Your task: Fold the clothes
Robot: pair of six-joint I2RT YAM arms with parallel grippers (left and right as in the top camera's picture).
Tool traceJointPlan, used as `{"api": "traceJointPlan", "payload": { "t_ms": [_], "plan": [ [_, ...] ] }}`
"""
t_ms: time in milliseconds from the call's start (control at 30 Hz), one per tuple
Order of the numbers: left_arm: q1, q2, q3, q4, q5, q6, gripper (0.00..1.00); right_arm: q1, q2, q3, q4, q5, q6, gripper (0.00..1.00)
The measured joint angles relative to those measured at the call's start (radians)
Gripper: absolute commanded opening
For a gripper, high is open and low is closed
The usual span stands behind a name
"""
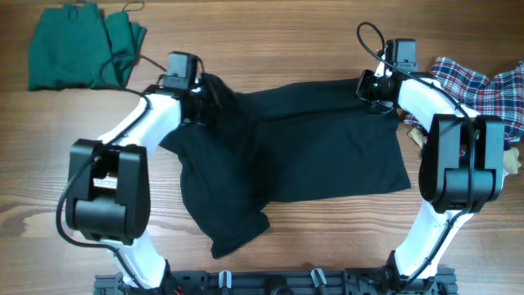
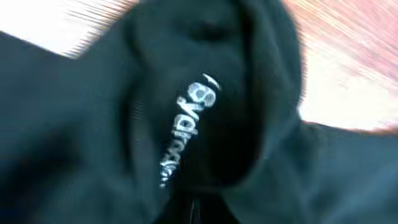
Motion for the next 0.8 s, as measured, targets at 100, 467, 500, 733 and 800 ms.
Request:
{"api": "traceJointPlan", "payload": {
  "t_ms": [100, 467, 500, 733, 800],
  "plan": [
    [0.032, 0.000, 0.000, -0.006, -0.003, 0.000, 0.06, 0.000, -0.005, 0.003, -0.021, 0.058, 0.000, 0.09],
    [0.028, -0.001, 0.000, 0.004, 0.059, 0.013, 0.06, -0.009, -0.008, 0.005, -0.027, 0.102, -0.019, 0.19],
    [0.019, -0.005, 0.000, 0.005, 0.063, 0.015, 0.07, -0.010, -0.008, 0.004, -0.025, 0.099, -0.022, 0.18],
    [-0.090, -0.125, 0.003, 0.057, 0.090, 0.032, 0.09, -0.023, -0.007, 0.004, -0.009, 0.074, -0.026, 0.18],
    [-0.105, -0.117, 0.004, 0.060, 0.092, 0.030, 0.09, -0.025, -0.008, 0.004, -0.008, 0.070, -0.026, 0.18]
  ]
}}
